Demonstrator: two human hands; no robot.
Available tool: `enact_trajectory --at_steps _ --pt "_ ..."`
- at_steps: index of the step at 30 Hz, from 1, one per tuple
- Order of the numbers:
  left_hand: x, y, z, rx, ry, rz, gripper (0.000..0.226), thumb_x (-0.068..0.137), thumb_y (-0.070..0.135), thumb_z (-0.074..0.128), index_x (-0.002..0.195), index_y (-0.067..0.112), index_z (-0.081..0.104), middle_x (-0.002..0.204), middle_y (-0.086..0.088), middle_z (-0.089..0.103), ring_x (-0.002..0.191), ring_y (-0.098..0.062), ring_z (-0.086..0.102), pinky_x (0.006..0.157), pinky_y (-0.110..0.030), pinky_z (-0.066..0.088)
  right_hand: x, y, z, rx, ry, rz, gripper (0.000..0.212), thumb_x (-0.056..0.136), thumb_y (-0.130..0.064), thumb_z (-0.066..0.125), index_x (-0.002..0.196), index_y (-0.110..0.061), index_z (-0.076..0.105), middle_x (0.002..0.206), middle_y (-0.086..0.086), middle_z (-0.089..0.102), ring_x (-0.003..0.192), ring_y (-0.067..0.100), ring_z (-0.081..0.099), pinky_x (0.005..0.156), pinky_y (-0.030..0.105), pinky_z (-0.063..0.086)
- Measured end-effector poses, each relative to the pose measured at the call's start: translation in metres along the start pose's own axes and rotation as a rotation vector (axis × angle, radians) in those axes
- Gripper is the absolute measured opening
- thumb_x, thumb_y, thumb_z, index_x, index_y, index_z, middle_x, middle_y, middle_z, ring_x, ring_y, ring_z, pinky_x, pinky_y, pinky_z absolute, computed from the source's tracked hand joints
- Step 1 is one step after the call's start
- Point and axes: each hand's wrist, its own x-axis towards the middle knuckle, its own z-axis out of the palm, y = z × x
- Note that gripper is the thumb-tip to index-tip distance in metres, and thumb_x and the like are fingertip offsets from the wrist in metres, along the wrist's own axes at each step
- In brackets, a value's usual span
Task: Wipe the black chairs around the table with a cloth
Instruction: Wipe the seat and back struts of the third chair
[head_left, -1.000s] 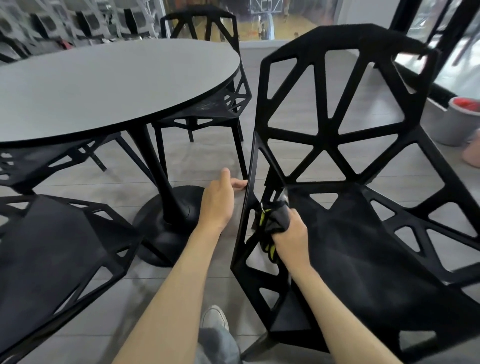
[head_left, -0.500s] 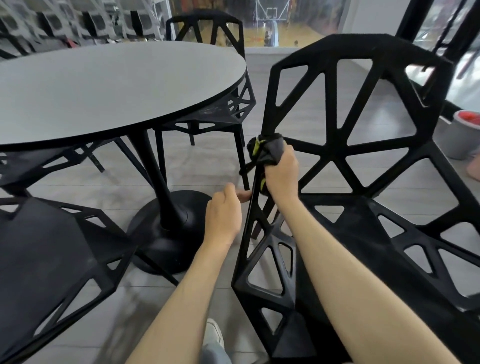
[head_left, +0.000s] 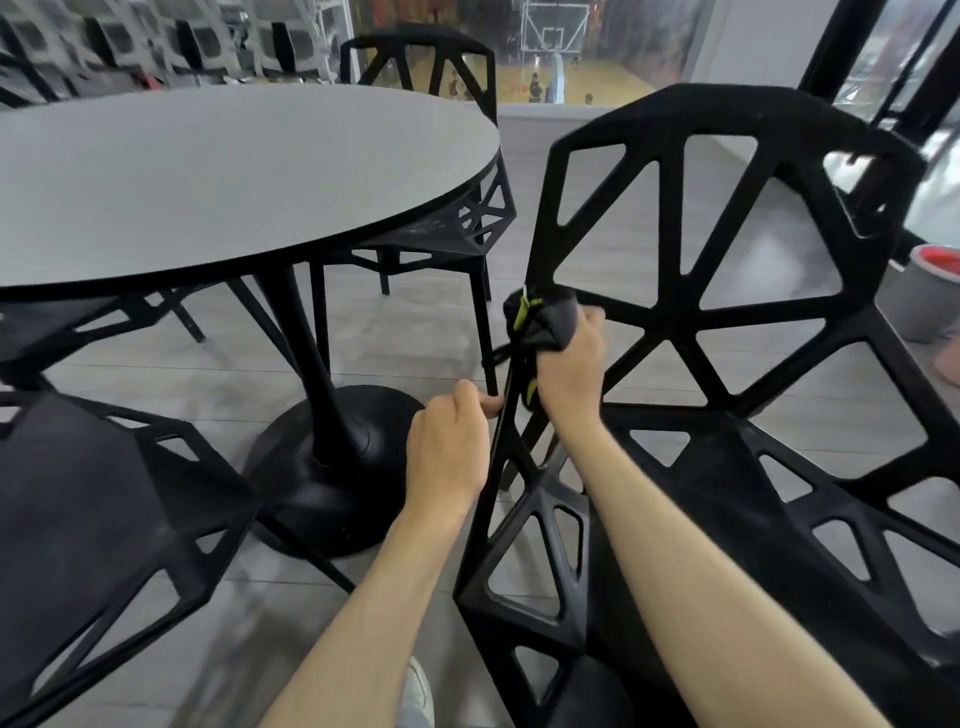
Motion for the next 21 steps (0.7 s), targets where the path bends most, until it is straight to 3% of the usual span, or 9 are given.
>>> enact_trajectory --at_steps 3,7,9,11,17,21 --pt "0.001 0.004 0.000 -0.001 0.010 -0.004 0.054 0.107 0.028 0.028 0.106 0.022 0.081 0.111 0.010 0.077 0.107 -0.009 0.064 0.084 -0.019 0.038 0.028 0.002 0.008 -0.213 0.031 -0.057 0.041 0.083 0.008 0.060 0.119 -0.011 0.061 0.113 0.002 0.049 0.111 0.020 0.043 0.098 0.040 0.045" --pt "0.000 0.005 0.001 0.073 0.032 0.043 0.052 0.108 0.030 0.030 0.106 0.020 0.081 0.110 0.010 0.077 0.087 0.002 0.061 0.073 -0.007 0.037 0.007 0.037 -0.002 -0.224 0.028 -0.014 0.055 0.082 0.010 0.059 0.128 -0.019 0.059 0.113 -0.002 0.050 0.110 0.018 0.046 0.101 0.041 0.043" --pt "-0.001 0.003 0.001 0.067 0.025 0.055 0.052 0.108 0.030 0.030 0.106 0.019 0.081 0.113 0.010 0.077 0.093 0.002 0.064 0.077 -0.006 0.038 -0.005 0.062 -0.010 -0.243 0.002 0.089 0.059 0.081 0.012 0.058 0.129 -0.022 0.059 0.113 -0.002 0.051 0.109 0.019 0.049 0.103 0.048 0.046" --pt "-0.001 0.003 0.001 0.062 0.028 0.064 0.052 0.108 0.029 0.030 0.107 0.019 0.081 0.116 0.009 0.077 0.100 -0.001 0.065 0.085 -0.015 0.042 -0.009 0.076 -0.021 -0.261 -0.034 0.132 0.057 0.080 0.013 0.055 0.125 -0.022 0.059 0.110 -0.001 0.052 0.106 0.022 0.054 0.099 0.052 0.050" --pt "0.000 0.004 0.004 0.112 0.045 0.084 0.052 0.108 0.028 0.032 0.097 0.015 0.081 0.110 0.010 0.078 0.076 0.010 0.057 0.069 -0.004 0.036 0.028 0.014 -0.009 0.005 -0.126 -0.020 0.046 0.087 0.014 0.053 0.107 -0.027 0.059 0.113 0.005 0.060 0.108 0.017 0.059 0.086 0.027 0.052" --pt "0.000 0.003 0.005 0.137 0.064 0.092 0.052 0.108 0.029 0.033 0.094 0.017 0.082 0.102 0.010 0.078 0.074 0.008 0.057 0.067 -0.003 0.035 0.035 0.014 0.010 -0.063 -0.034 -0.068 0.039 0.085 0.011 0.056 0.114 -0.015 0.062 0.108 0.002 0.054 0.103 0.020 0.055 0.082 0.030 0.053"
